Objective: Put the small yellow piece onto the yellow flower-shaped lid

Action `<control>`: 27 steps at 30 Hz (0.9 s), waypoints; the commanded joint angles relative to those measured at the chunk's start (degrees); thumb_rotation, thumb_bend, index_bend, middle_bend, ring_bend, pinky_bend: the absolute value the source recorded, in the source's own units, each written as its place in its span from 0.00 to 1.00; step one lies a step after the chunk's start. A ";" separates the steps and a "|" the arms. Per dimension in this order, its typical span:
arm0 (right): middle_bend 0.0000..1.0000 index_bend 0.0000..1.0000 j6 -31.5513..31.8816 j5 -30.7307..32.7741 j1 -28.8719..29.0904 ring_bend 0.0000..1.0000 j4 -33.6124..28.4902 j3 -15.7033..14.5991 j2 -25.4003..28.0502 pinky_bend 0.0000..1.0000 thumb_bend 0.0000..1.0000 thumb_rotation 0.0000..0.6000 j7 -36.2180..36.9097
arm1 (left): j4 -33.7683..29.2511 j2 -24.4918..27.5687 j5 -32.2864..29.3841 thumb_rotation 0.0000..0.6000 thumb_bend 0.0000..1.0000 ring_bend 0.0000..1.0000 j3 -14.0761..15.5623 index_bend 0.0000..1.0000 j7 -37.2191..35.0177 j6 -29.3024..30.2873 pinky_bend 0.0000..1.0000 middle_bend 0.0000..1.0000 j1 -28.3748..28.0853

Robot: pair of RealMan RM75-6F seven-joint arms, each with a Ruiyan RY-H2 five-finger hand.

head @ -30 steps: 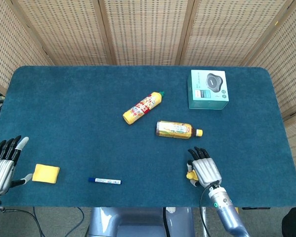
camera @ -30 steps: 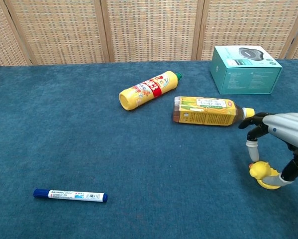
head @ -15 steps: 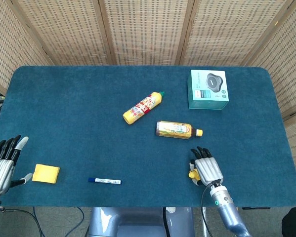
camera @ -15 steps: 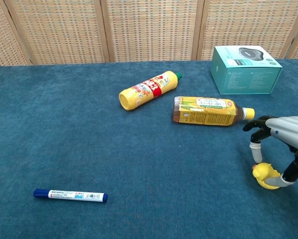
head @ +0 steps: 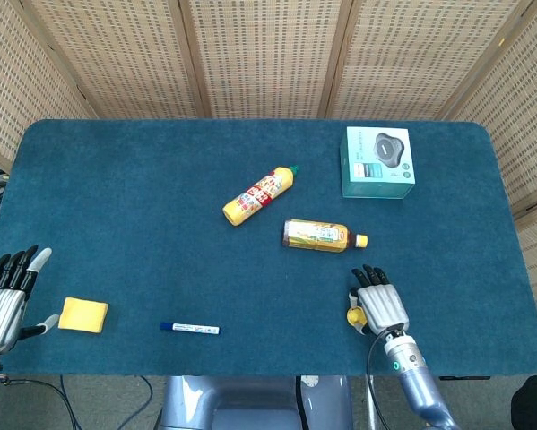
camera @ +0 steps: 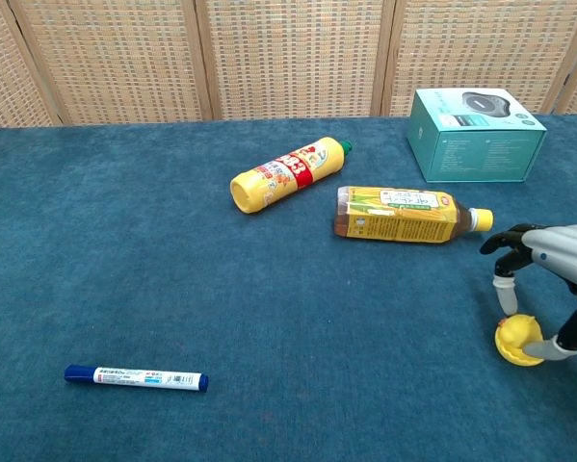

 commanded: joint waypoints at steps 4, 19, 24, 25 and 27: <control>0.08 0.53 -0.78 0.43 0.35 0.00 0.63 0.65 0.11 0.05 0.16 1.00 0.17 | 0.01 0.02 -0.11 1.00 0.15 0.00 -0.02 0.00 -0.06 -0.03 0.00 0.00 0.02; 0.00 0.43 -2.16 1.69 0.71 0.00 0.37 1.05 1.39 0.01 0.11 1.00 -0.07 | -0.08 0.18 -0.13 1.00 0.15 0.00 0.00 0.00 -0.03 -0.07 0.00 0.00 0.00; 0.00 0.39 -1.25 0.45 0.83 0.00 -0.17 2.19 2.79 0.01 0.11 1.00 0.68 | 0.02 0.16 -0.22 1.00 0.15 0.00 -0.06 0.00 -0.13 -0.02 0.00 0.00 0.02; 0.00 0.38 -1.05 0.34 0.83 0.00 -0.37 2.40 3.16 0.01 0.11 1.00 0.75 | 0.02 0.15 -0.25 1.00 0.15 0.00 -0.08 0.00 -0.08 -0.05 0.00 0.00 0.00; 0.00 0.36 -0.50 0.19 0.83 0.00 -0.86 3.14 4.02 0.01 0.11 1.00 1.15 | 0.04 0.11 -0.28 1.00 0.15 0.00 -0.07 0.00 -0.03 -0.12 0.00 0.00 -0.02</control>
